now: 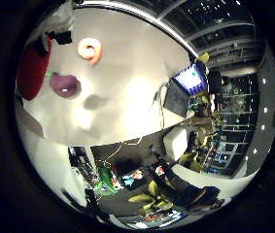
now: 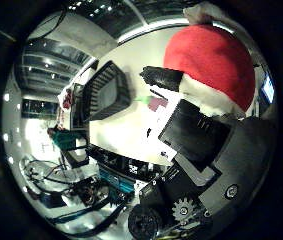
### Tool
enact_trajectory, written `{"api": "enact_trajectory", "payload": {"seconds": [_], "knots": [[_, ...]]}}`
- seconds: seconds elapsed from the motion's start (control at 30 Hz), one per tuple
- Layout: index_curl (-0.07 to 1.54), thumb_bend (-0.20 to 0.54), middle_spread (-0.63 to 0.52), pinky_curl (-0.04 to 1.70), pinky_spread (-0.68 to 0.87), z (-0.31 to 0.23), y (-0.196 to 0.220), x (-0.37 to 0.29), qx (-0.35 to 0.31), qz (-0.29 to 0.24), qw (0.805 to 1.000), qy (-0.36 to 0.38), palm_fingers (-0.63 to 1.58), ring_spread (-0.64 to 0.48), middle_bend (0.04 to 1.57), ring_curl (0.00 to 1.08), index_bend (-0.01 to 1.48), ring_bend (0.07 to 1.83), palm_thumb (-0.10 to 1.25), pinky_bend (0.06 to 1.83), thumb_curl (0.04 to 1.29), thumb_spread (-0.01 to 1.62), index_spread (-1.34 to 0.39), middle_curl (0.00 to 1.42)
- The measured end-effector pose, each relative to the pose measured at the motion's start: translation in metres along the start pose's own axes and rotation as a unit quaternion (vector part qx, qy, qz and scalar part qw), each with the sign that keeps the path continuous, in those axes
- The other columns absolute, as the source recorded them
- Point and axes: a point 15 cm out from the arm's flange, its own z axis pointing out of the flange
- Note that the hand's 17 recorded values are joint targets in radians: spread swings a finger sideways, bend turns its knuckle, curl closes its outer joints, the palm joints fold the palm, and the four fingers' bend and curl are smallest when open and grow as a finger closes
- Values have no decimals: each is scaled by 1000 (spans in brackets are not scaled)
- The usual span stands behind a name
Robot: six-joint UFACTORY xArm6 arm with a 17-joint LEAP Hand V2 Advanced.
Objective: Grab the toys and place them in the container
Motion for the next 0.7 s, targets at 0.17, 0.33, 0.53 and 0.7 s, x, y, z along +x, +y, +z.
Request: {"api": "enact_trajectory", "payload": {"seconds": [0.17,0.33,0.53,0.7], "knots": [[664,-22,-128,599,-320,-7,-15,-119,10,-68,997,-32,1258,-191,1218,517,999,1325,855,1180,365,982,-267,572],[662,-23,-134,605,-328,-5,-28,-216,36,-123,990,-59,1257,-191,1223,513,1003,1327,856,1176,365,982,-267,566],[637,-22,-149,590,-378,15,-63,-276,86,-151,982,-77,1132,-210,1186,491,918,1269,855,1155,367,982,-285,545],[507,-39,-153,570,-194,27,-74,-292,73,-169,980,-74,20,-158,758,400,518,969,762,1046,349,998,-460,406]]}}
